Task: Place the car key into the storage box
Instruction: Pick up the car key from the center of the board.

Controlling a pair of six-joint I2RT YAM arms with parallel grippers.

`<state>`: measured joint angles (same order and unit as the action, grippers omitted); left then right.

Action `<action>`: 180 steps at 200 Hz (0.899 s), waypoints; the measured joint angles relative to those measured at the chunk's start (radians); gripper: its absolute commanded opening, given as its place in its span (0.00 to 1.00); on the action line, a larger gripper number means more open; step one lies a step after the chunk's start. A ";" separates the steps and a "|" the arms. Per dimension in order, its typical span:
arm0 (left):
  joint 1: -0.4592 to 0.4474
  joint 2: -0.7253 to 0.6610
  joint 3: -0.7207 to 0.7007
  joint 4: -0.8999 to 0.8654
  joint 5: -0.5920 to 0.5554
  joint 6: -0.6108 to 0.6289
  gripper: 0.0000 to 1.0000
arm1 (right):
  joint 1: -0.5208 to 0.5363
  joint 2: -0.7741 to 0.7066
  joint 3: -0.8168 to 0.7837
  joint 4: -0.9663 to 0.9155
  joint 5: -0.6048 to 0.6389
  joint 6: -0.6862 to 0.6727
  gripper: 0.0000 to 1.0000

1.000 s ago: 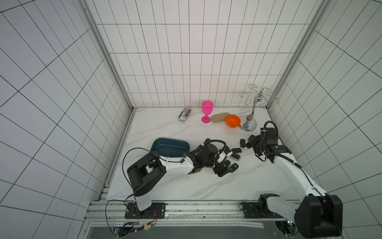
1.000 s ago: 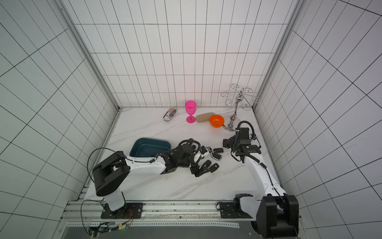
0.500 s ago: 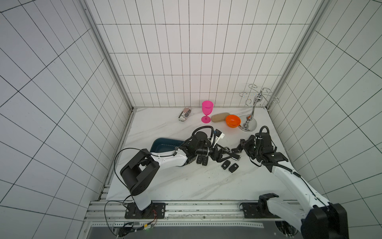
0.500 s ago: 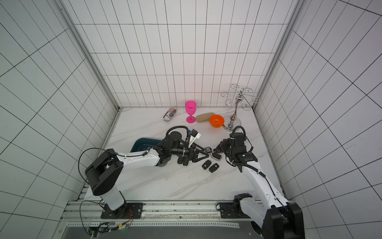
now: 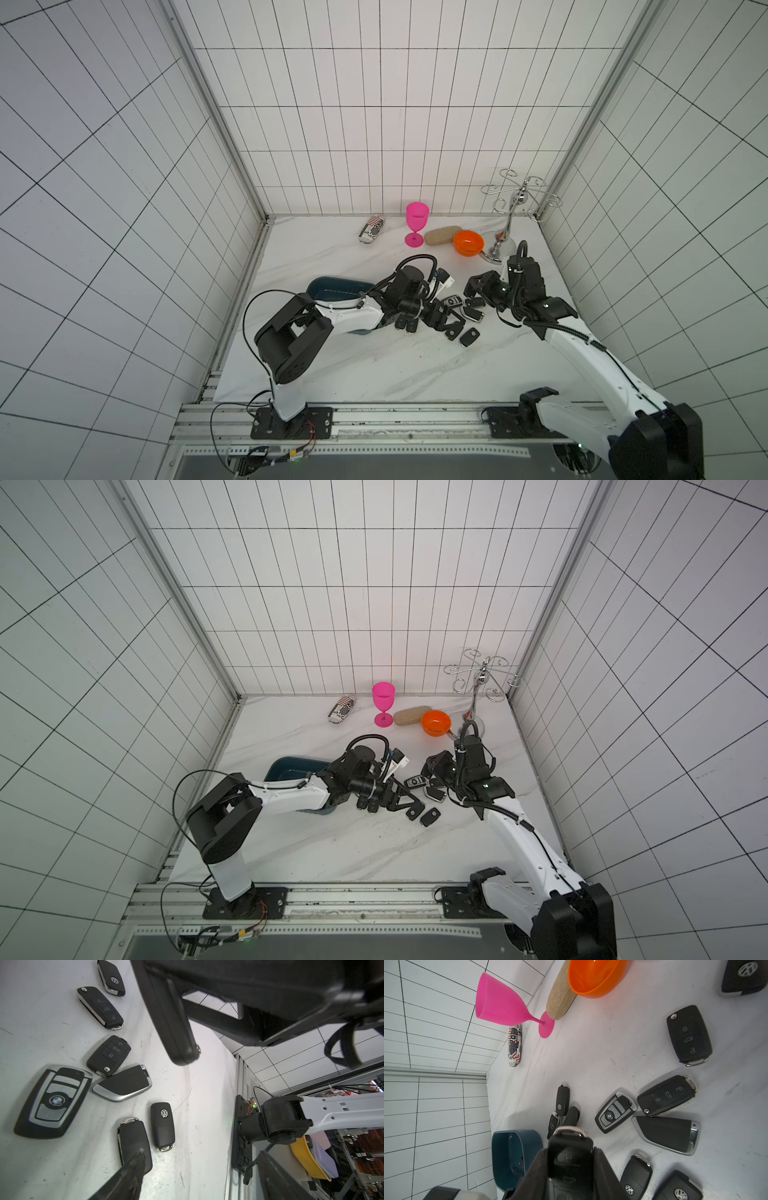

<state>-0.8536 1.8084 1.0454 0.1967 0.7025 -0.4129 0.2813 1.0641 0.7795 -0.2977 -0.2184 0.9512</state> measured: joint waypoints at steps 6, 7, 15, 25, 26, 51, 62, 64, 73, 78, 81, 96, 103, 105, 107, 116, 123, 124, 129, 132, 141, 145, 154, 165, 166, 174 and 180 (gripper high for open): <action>-0.004 0.002 0.000 0.000 -0.016 0.007 0.82 | 0.005 0.000 0.000 -0.001 -0.001 0.000 0.27; -0.005 0.003 0.000 0.001 -0.017 0.008 0.82 | 0.007 0.000 0.000 -0.002 -0.001 0.000 0.27; -0.010 0.007 0.001 0.001 -0.032 0.013 0.80 | 0.015 0.000 0.000 -0.003 -0.001 0.000 0.27; -0.013 0.013 0.002 0.002 -0.048 0.018 0.80 | 0.025 0.000 0.000 -0.004 -0.001 -0.002 0.27; -0.014 0.014 0.002 0.002 -0.050 0.019 0.80 | 0.026 0.000 0.000 -0.004 -0.002 -0.002 0.27; -0.017 0.026 0.008 0.008 -0.077 0.022 0.80 | 0.050 0.000 0.000 -0.005 -0.001 -0.003 0.27; -0.017 0.027 0.014 0.009 -0.085 0.025 0.80 | 0.061 0.000 0.000 -0.005 -0.001 -0.003 0.27; -0.017 0.027 0.016 0.009 -0.086 0.025 0.80 | 0.062 0.000 0.000 -0.006 0.000 -0.003 0.27; -0.016 0.028 0.021 0.010 -0.093 0.029 0.80 | 0.072 0.000 0.000 -0.006 0.001 -0.003 0.26; -0.016 0.027 0.025 0.010 -0.097 0.029 0.80 | 0.079 0.000 0.000 -0.007 0.002 -0.005 0.26; -0.016 0.028 0.027 0.011 -0.100 0.030 0.80 | 0.082 0.000 0.000 -0.007 0.003 -0.006 0.26; -0.016 0.027 0.034 0.017 -0.111 0.033 0.80 | 0.099 -0.001 0.000 -0.012 0.004 -0.011 0.26; -0.016 0.028 0.036 0.019 -0.116 0.033 0.80 | 0.105 -0.001 0.000 -0.014 0.004 -0.013 0.26; -0.016 0.028 0.036 0.020 -0.117 0.033 0.80 | 0.107 -0.001 0.000 -0.014 0.005 -0.014 0.26; -0.016 0.028 0.037 0.020 -0.118 0.033 0.80 | 0.109 -0.001 0.000 -0.014 0.005 -0.014 0.26; -0.016 0.028 0.040 0.020 -0.122 0.032 0.78 | 0.118 -0.001 0.000 -0.016 0.007 -0.014 0.26; -0.016 0.028 0.043 0.020 -0.124 0.032 0.75 | 0.123 -0.001 0.000 -0.018 0.009 -0.016 0.26; -0.016 0.028 0.043 0.020 -0.124 0.032 0.75 | 0.124 -0.001 0.000 -0.018 0.010 -0.016 0.26; -0.016 0.028 0.045 0.021 -0.126 0.029 0.73 | 0.128 -0.002 0.000 -0.019 0.012 -0.017 0.26; -0.016 0.028 0.047 0.023 -0.126 0.032 0.73 | 0.130 -0.002 0.000 -0.020 0.014 -0.017 0.26; -0.015 0.028 0.048 0.025 -0.127 0.029 0.72 | 0.134 -0.003 0.000 -0.021 0.021 -0.018 0.26; -0.015 0.028 0.048 0.026 -0.127 0.029 0.72 | 0.137 -0.004 0.000 -0.022 0.022 -0.018 0.26; -0.014 0.028 0.048 0.028 -0.127 0.027 0.71 | 0.139 -0.008 0.000 -0.023 0.027 -0.018 0.26; -0.014 0.028 0.048 0.029 -0.126 0.023 0.69 | 0.142 -0.014 0.000 -0.024 0.034 -0.021 0.26; -0.014 0.028 0.048 0.029 -0.126 0.023 0.69 | 0.142 -0.014 0.000 -0.024 0.034 -0.022 0.26; -0.013 0.028 0.048 0.029 -0.126 0.018 0.66 | 0.145 -0.018 0.000 -0.026 0.043 -0.026 0.26; -0.013 0.028 0.048 0.029 -0.125 0.016 0.66 | 0.146 -0.019 0.000 -0.027 0.048 -0.029 0.26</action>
<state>-0.8669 1.8362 1.0939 0.2256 0.5777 -0.3969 0.4274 1.0451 0.7792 -0.3244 -0.1707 0.9218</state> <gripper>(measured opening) 0.672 0.333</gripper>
